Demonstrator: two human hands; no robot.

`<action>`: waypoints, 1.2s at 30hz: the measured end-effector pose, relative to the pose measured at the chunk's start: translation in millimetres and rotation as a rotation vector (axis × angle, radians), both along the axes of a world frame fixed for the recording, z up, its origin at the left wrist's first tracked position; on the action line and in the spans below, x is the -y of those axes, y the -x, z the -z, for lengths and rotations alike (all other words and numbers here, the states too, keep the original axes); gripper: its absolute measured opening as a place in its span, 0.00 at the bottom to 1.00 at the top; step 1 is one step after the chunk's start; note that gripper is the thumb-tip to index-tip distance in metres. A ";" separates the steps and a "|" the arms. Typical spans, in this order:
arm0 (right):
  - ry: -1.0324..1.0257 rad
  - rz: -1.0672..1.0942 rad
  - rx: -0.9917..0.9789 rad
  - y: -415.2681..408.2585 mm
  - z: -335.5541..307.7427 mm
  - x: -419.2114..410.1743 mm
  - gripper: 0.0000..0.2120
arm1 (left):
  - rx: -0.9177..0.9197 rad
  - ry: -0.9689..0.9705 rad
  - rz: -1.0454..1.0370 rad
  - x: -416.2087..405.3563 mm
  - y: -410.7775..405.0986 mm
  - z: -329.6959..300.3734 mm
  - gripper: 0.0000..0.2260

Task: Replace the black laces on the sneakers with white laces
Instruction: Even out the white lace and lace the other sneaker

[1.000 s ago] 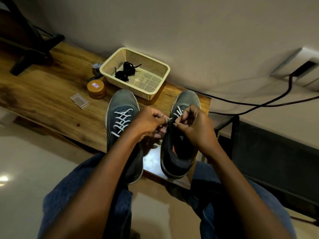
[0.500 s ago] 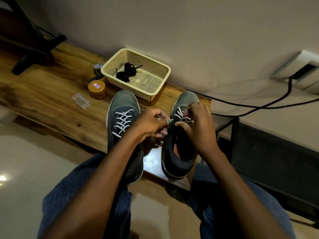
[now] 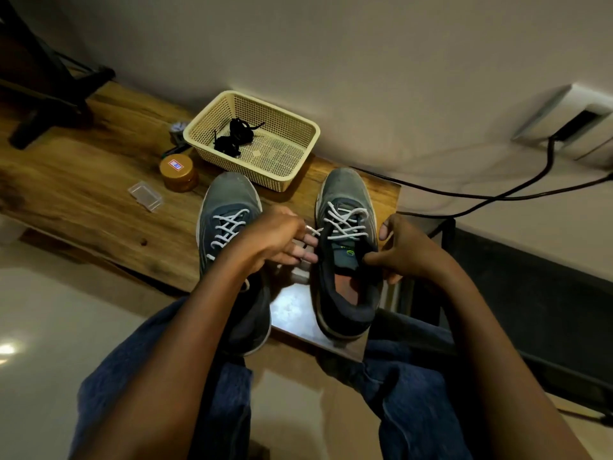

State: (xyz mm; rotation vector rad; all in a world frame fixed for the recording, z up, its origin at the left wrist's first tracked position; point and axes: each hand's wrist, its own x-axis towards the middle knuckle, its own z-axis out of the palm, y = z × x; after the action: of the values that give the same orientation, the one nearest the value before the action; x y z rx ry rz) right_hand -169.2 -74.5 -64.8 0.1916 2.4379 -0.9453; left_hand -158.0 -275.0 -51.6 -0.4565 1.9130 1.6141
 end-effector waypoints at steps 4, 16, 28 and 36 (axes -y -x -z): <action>0.018 -0.006 0.024 0.0 -0.3 0.3 0.18 | -0.020 0.098 -0.031 -3.4 -0.2 0.0 0.06; 0.038 -0.018 0.070 -0.4 -5.4 3.3 0.18 | -0.348 0.702 0.468 6.4 2.6 17.3 0.13; 0.374 0.101 -0.396 -3.7 -18.3 24.6 0.11 | -0.593 -0.194 -0.207 -6.2 8.6 -4.8 0.17; 0.561 0.143 -0.596 -9.6 -28.1 33.4 0.05 | -0.700 -0.400 -0.260 -29.6 1.2 -11.5 0.14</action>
State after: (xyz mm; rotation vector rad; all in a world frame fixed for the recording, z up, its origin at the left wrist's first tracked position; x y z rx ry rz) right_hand -159.6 -107.9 -36.7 -0.1402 2.5519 -1.9278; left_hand -159.2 -245.4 -40.1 0.0508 1.9577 2.5047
